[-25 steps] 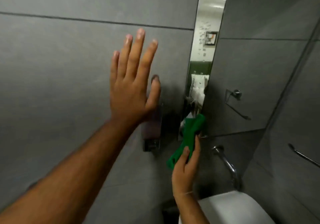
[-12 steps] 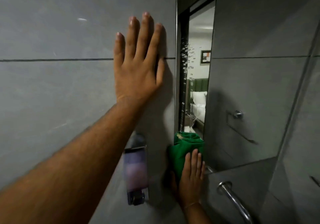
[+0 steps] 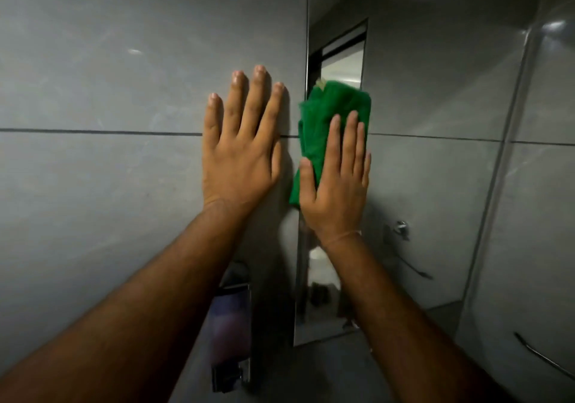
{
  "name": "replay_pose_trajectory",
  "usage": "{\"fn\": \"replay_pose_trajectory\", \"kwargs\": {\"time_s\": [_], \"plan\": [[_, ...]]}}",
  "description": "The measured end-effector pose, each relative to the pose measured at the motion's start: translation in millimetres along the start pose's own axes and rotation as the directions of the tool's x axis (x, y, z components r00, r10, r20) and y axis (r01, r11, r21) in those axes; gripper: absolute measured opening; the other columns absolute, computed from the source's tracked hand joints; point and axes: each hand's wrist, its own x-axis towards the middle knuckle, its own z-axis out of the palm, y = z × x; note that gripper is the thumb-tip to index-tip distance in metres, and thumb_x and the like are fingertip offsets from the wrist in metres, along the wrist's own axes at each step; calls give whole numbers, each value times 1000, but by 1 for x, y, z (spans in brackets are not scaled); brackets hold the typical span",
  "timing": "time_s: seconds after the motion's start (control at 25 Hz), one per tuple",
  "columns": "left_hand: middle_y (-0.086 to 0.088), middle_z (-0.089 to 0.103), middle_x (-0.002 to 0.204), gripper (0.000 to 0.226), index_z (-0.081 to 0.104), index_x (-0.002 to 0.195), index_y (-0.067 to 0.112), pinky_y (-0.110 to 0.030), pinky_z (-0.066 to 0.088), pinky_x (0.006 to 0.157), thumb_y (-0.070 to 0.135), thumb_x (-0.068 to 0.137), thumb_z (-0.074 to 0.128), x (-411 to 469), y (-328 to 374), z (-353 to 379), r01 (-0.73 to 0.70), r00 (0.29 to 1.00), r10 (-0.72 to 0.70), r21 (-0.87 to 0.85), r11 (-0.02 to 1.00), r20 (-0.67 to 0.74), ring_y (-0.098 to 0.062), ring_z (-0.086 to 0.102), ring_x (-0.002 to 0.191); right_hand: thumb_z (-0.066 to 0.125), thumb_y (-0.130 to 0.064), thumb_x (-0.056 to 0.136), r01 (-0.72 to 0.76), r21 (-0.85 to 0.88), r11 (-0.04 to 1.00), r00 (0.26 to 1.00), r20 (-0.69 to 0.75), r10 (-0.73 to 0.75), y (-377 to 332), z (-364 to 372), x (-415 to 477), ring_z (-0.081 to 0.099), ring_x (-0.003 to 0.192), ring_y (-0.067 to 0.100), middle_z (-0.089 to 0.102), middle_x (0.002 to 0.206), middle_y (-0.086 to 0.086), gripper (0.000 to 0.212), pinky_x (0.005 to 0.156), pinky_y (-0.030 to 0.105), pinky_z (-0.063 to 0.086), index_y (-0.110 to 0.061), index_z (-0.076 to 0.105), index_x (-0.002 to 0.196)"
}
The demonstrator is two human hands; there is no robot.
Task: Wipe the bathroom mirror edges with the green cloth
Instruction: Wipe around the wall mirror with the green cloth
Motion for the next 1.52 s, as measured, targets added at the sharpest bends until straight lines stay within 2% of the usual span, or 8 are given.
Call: {"fn": "replay_pose_trajectory", "kwargs": {"time_s": [0.12,0.24,0.6,0.8,0.92,1.16,1.4,1.52], "plan": [[-12,8,186,74,11,178,20,-57,4,137,42,112,38,0,0,2,11,1000,-12,-32,999,-11,-36,7,171,35,-55,107,34,-34,999,995,-97,-37,-17,4,84,21,164,31,24,176,14,73,133,49,20,-14,25,167],[-11,5,186,77,9,178,21,-57,4,137,41,111,40,-2,-2,5,14,1000,-14,-50,999,-9,-35,5,171,38,-53,106,67,-42,997,990,-122,-72,-30,4,140,24,163,33,28,174,16,72,132,53,23,-12,30,165],[-9,-2,186,79,6,179,22,-58,4,138,46,110,37,-3,-3,5,2,1000,-2,-75,997,9,-33,-1,172,33,-52,108,108,-46,993,989,-99,-112,-13,-6,167,20,165,29,24,176,11,69,133,46,12,-16,27,166],[-8,-1,186,80,7,179,22,-58,4,137,45,109,39,-2,-2,5,8,1000,-7,-74,997,11,-32,-2,172,30,-52,109,-39,-10,999,995,-93,38,51,-13,189,17,165,27,20,178,8,69,134,51,16,-18,22,168],[-9,-1,186,80,7,179,23,-57,2,138,47,109,38,-2,-3,8,4,1000,-4,-50,999,5,-33,-2,172,30,-50,110,-162,10,987,983,-86,163,111,-20,203,16,166,27,18,178,8,67,133,48,16,-18,20,168],[-9,-1,186,80,7,179,22,-56,1,138,48,109,36,-2,-2,10,4,1000,-4,-26,1000,0,-33,-2,172,25,-49,110,-437,-38,899,899,-34,436,238,-45,215,15,165,29,13,178,11,70,135,40,13,-14,14,169],[-9,-1,186,80,8,179,22,-55,-1,138,48,108,36,-2,-1,9,10,1000,-10,-25,1000,-1,-33,-1,172,24,-50,110,-458,12,889,889,-15,458,270,-46,205,14,166,28,11,179,10,70,136,40,12,-14,11,169],[-9,-1,186,79,6,179,23,-57,1,137,49,109,33,-2,-2,9,2,1000,-2,-46,999,10,-33,-1,172,23,-51,108,-448,30,893,894,7,448,281,-42,164,14,166,28,12,179,11,72,136,42,13,-13,12,169]]}}
